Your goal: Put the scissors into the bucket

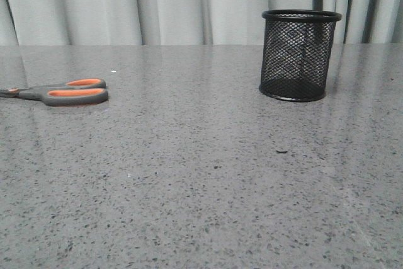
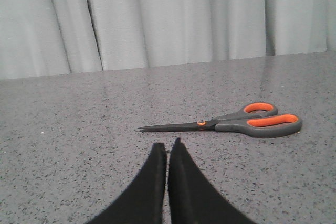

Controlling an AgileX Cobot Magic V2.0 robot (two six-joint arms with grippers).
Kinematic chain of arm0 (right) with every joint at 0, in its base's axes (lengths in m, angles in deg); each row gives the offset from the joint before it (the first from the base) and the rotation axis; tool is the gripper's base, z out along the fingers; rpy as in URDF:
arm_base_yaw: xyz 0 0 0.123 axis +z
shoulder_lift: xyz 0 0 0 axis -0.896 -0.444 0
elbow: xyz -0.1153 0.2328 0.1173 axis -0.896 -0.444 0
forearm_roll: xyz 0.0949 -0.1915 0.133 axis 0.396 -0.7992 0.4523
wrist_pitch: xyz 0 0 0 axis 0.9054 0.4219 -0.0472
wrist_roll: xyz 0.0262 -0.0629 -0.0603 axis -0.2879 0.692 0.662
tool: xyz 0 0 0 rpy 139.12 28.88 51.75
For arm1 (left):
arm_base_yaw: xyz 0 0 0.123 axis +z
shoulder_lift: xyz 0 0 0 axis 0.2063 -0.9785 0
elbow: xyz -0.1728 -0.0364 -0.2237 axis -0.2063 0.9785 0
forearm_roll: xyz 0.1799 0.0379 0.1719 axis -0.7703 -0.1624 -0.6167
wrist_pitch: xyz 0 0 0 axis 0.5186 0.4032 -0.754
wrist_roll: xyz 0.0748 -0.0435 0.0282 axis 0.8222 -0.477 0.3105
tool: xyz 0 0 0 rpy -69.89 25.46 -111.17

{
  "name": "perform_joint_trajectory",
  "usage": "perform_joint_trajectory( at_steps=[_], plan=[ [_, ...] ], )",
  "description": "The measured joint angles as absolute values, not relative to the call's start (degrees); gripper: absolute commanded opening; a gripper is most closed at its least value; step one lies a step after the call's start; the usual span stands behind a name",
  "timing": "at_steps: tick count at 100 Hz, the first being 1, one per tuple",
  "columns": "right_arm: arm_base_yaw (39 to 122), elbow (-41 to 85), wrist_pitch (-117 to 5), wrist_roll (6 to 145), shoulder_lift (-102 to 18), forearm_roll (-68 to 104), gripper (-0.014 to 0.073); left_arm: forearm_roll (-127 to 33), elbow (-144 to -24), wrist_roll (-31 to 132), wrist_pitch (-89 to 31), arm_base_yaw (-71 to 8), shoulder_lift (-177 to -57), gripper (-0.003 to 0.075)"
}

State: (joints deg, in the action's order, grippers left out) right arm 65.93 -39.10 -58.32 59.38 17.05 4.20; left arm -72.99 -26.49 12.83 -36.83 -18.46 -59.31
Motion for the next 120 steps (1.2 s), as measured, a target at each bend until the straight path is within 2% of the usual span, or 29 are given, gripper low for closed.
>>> perform_joint_trajectory(
  at_steps=[41,70,89,107,120],
  plan=[
    [65.93,-39.10,-59.82,59.38,17.05,5.20,-0.0069,-72.30,-26.43,12.83,-36.83,-18.46,-59.31,-0.0020],
    [65.93,-39.10,-65.72,59.38,17.05,17.69,-0.0069,-54.23,-26.43,12.83,-36.96,-18.46,-59.31,-0.0020],
    [65.93,-39.10,-68.76,59.38,17.05,32.35,-0.0068,-41.22,-26.49,12.74,-37.57,-18.46,-59.31,-0.0021],
    [65.93,-38.00,-66.43,59.27,17.05,35.85,-0.0048,-37.27,-27.39,12.74,-37.48,-18.46,-59.31,-0.0021],
    [65.93,-32.34,-60.87,59.27,16.19,34.29,-0.0048,-38.03,-32.30,12.74,-35.97,-18.46,-59.31,-0.0021]
  ],
)
